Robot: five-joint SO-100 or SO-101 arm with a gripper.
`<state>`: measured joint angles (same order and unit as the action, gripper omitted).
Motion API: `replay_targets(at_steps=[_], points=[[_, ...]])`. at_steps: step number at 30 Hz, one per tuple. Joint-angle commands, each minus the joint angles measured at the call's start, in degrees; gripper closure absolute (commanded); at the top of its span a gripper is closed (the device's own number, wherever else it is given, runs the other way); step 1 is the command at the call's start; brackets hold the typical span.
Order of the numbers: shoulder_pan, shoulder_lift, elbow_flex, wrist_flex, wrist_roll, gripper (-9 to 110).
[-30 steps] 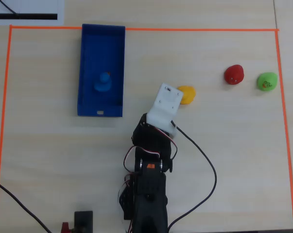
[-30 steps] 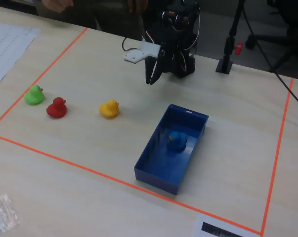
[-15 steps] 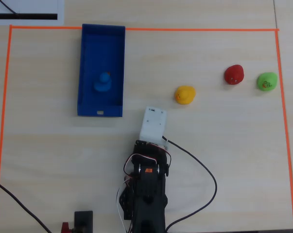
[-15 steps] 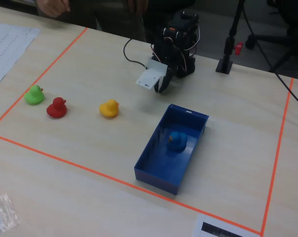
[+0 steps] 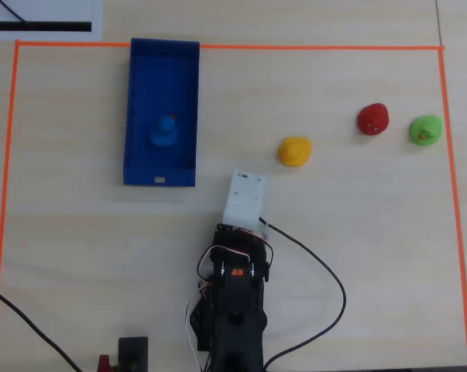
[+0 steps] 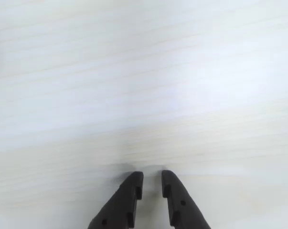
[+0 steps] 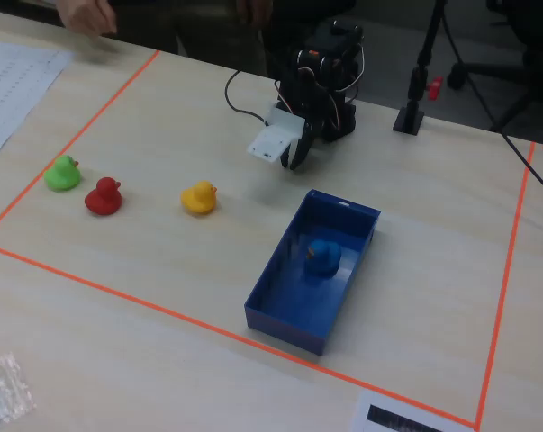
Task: Grasp blue duck and put it into box.
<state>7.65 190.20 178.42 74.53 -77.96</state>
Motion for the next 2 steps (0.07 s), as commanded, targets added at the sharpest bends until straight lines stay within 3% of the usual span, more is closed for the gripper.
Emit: replay_targets(at_steps=[1, 2], points=[[0.4, -0.5, -0.2, 0.9, 0.8, 99], [0.4, -0.5, -0.2, 0.9, 0.8, 99]])
